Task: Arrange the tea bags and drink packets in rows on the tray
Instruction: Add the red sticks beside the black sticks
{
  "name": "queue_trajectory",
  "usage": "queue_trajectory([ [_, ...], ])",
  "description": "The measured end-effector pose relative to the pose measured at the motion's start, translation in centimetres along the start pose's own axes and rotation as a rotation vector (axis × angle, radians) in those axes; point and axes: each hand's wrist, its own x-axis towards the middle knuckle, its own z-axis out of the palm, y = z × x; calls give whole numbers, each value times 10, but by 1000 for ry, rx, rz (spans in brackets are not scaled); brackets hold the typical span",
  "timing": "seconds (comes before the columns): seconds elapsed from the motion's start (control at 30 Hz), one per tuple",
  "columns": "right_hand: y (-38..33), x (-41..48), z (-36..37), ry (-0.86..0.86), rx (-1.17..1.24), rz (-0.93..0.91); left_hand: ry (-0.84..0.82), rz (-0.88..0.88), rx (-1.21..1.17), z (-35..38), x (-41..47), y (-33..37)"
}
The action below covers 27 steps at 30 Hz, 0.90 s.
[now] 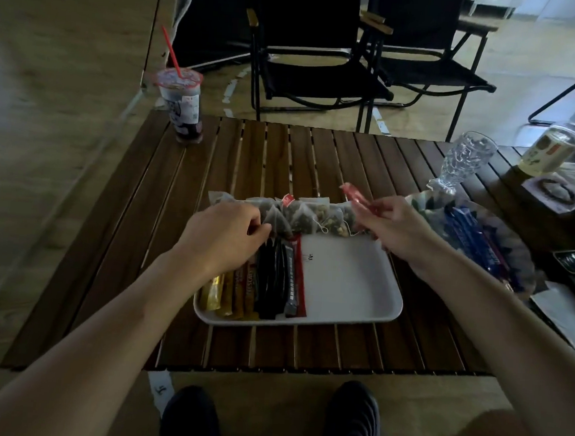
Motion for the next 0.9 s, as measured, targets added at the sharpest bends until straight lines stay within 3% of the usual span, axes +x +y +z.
queue_trajectory([
  [0.1,-6,-5,23,-167,-146,-58,14,-9,4,-2,-2,-5],
  [0.23,2,-10,38,-333,-239,22,19,-23,2,-4,-2,-10],
  [0.37,6,-10,45,-263,-224,83,21,-21,5,-5,-2,-11],
  [0.57,4,-9,47,-146,-452,52,35,-16,-3,-5,-2,-12],
  [0.9,18,-1,66,-243,-466,76,30,-6,-24,-5,-3,-13],
])
